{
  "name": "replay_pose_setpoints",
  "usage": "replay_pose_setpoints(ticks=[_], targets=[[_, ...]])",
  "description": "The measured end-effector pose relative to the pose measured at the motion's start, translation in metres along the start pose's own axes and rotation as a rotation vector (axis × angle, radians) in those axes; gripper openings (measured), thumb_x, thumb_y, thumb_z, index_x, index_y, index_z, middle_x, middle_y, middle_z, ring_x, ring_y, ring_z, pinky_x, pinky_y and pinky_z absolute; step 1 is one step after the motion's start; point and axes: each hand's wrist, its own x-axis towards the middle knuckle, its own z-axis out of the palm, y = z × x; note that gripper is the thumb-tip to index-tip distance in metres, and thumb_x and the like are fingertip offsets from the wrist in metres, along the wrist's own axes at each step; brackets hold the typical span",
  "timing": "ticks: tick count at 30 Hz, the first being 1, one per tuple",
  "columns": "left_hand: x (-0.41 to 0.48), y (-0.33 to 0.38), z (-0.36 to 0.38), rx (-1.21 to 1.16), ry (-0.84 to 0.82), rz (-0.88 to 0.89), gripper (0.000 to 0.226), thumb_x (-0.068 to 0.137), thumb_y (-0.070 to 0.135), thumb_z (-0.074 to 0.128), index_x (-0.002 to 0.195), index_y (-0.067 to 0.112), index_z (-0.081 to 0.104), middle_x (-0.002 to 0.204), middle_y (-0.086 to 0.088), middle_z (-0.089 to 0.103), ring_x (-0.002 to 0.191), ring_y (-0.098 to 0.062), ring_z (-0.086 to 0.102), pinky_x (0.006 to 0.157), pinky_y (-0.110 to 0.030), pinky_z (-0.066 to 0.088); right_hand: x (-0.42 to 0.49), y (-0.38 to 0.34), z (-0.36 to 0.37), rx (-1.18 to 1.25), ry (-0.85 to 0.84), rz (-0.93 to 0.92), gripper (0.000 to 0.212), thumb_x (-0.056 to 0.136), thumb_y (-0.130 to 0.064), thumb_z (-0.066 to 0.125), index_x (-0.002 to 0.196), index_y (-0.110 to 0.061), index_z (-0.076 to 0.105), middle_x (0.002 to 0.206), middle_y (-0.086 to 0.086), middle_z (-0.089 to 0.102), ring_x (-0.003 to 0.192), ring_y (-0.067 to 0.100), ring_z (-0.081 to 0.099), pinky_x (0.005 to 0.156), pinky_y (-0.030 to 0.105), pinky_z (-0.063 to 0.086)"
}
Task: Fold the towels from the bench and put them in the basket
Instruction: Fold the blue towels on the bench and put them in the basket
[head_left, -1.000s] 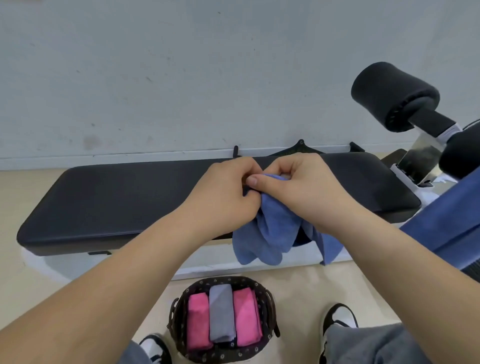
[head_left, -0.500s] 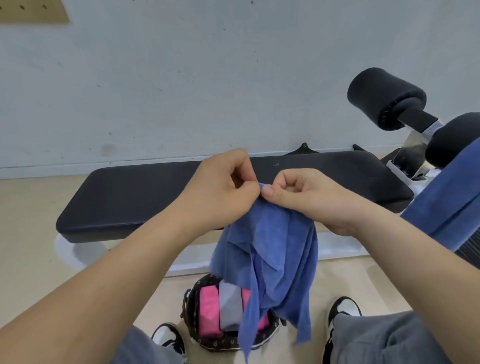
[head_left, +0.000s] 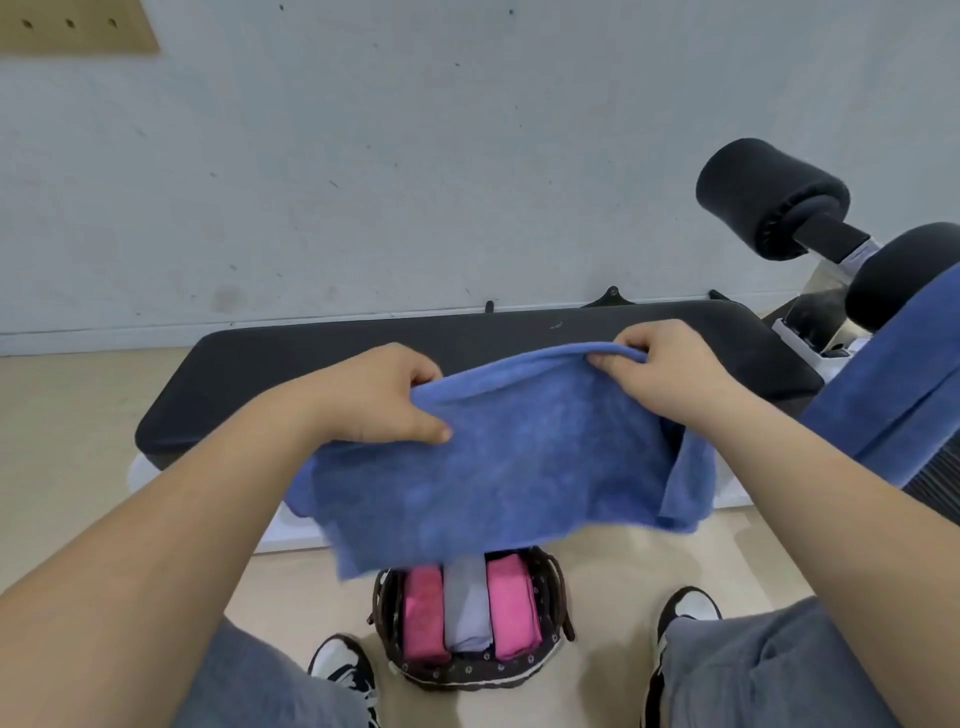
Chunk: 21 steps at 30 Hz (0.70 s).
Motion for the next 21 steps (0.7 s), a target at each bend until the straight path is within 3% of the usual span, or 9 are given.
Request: replay_pose_setpoints(ticks=[3,5,7,10,12,14,16,18,21], targets=[[0.011,-0.021,-0.003,0.150,0.120,-0.121,0.018,0.081,0.019,0.064,0.064,0.018,0.059,0.061,0.002,0.057,0.059,-0.022,0.051,0.055,-0.029,0.040,0.009,0.007,0.003,-0.077,0.155,-0.001,0.026,0.094,-0.020,0.052,0.068,-0.022,0.056,0.063,-0.006,0.056,0.067,0.021,0.053,0.062,0.035,0.046],[0.019,-0.037,-0.011,0.121,0.250,-0.169,0.024,0.086,0.018,0.058,0.063,0.016,0.064,0.063,-0.003,0.064,0.064,-0.027,0.057,0.057,-0.034,0.045,0.014,0.013,0.006,-0.093,0.185,0.017,0.022,0.091,-0.015,0.046,0.083,-0.025,0.064,0.083,-0.002,0.065,0.081,0.024,0.061,0.071,0.040,0.054],[0.026,-0.050,-0.018,0.092,0.342,-0.202,0.027,0.091,0.017,0.053,0.068,0.014,0.068,0.071,-0.011,0.068,0.073,-0.033,0.063,0.063,-0.040,0.053,0.019,0.018,0.009,-0.159,0.214,0.050,0.022,0.092,-0.018,0.046,0.093,-0.025,0.067,0.101,0.002,0.060,0.092,0.027,0.060,0.072,0.040,0.053],[0.032,-0.065,-0.019,0.076,0.435,-0.235,0.028,0.094,0.014,0.048,0.070,0.016,0.063,0.073,-0.012,0.065,0.075,-0.036,0.062,0.063,-0.040,0.051,0.022,0.015,0.011,-0.333,0.255,0.106,0.021,0.099,-0.025,0.049,0.093,-0.029,0.070,0.101,0.003,0.051,0.098,0.030,0.055,0.068,0.035,0.041],[0.034,-0.072,-0.019,0.070,0.462,-0.275,0.025,0.092,0.012,0.048,0.071,0.015,0.060,0.074,-0.011,0.064,0.073,-0.034,0.061,0.062,-0.037,0.049,0.025,0.008,0.010,-0.366,0.209,0.178,0.024,0.096,-0.023,0.050,0.084,-0.026,0.070,0.089,0.003,0.062,0.082,0.029,0.060,0.063,0.032,0.041],[0.032,-0.080,-0.023,0.055,0.494,-0.340,0.022,0.089,0.010,0.049,0.072,0.016,0.060,0.077,-0.011,0.064,0.073,-0.033,0.061,0.065,-0.039,0.052,0.030,0.002,0.011,-0.120,0.154,0.260,0.022,0.089,-0.016,0.050,0.080,-0.016,0.070,0.071,0.006,0.067,0.060,0.027,0.061,0.056,0.028,0.046],[0.029,-0.088,-0.030,0.041,0.543,-0.404,0.018,0.087,0.010,0.050,0.076,0.017,0.063,0.080,-0.010,0.066,0.076,-0.035,0.062,0.070,-0.040,0.057,0.033,-0.006,0.012,0.347,0.124,0.414,0.019,0.092,-0.010,0.051,0.086,-0.009,0.069,0.063,0.013,0.068,0.044,0.025,0.061,0.045,0.023,0.047],[0.028,-0.096,-0.033,-0.017,0.618,-0.453,0.019,0.088,0.010,0.051,0.087,0.020,0.068,0.086,-0.009,0.069,0.078,-0.035,0.068,0.075,-0.043,0.061,0.035,-0.012,0.013,0.694,0.119,0.540,0.016,0.100,-0.010,0.050,0.103,-0.011,0.066,0.069,0.015,0.075,0.048,0.022,0.070,0.043,0.024,0.052],[0.030,-0.094,-0.028,-0.477,0.649,-0.520,0.021,0.102,0.010,0.045,0.107,0.014,0.065,0.092,-0.014,0.070,0.063,-0.031,0.072,0.063,-0.041,0.063,0.039,-0.019,0.026,0.994,0.105,0.575,0.023,0.105,-0.010,0.042,0.120,-0.008,0.059,0.095,0.019,0.078,0.071,0.025,0.079,0.058,0.033,0.063]])
